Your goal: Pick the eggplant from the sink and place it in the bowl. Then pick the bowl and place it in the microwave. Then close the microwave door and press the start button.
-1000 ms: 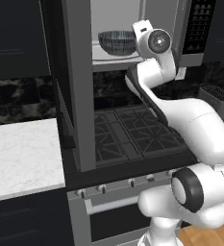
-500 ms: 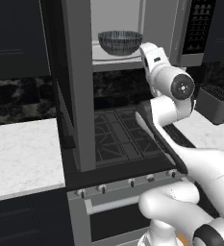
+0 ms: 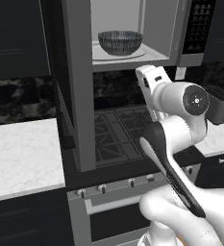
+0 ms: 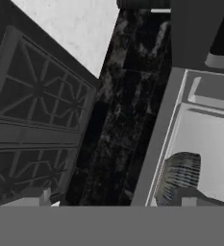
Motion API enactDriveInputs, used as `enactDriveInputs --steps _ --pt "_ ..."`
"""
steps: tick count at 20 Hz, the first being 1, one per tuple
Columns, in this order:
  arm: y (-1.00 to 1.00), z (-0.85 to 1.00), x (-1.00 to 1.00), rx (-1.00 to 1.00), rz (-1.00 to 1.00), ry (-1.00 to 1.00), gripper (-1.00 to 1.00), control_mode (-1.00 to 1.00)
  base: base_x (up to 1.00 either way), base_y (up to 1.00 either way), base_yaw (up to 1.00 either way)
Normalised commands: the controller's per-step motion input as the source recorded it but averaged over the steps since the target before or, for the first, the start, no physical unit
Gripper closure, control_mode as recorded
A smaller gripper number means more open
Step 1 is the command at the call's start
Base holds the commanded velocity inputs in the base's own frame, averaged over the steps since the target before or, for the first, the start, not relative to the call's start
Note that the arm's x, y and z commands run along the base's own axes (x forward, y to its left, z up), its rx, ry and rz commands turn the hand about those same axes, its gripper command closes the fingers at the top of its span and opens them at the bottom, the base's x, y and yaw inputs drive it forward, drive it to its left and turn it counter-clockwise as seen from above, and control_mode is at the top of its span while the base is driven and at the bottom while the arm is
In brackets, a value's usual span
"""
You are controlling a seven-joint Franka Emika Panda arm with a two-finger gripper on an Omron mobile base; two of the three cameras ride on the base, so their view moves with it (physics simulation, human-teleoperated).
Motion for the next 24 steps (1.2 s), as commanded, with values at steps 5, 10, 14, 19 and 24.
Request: enactDriveInputs --steps 5,10,14,19,24 --pt "0.72 -0.97 -1.0 -0.05 0.01 0.31 -1.0 -1.0 0.0 0.0 0.0" --pt "0.21 -0.94 -1.0 0.0 0.02 0.23 -1.0 -1.0 0.0 0.0 0.0" --pt "0.09 -0.82 -1.0 0.0 0.0 0.17 -1.0 -1.0 0.0 0.0 0.0" --pt "0.65 -0.93 -0.98 -0.05 0.0 -0.03 -1.0 -1.0 0.0 0.0 0.0" --pt "0.78 -0.73 -0.6 -0.03 0.0 -0.11 -1.0 -1.0 0.0 0.0 0.0"
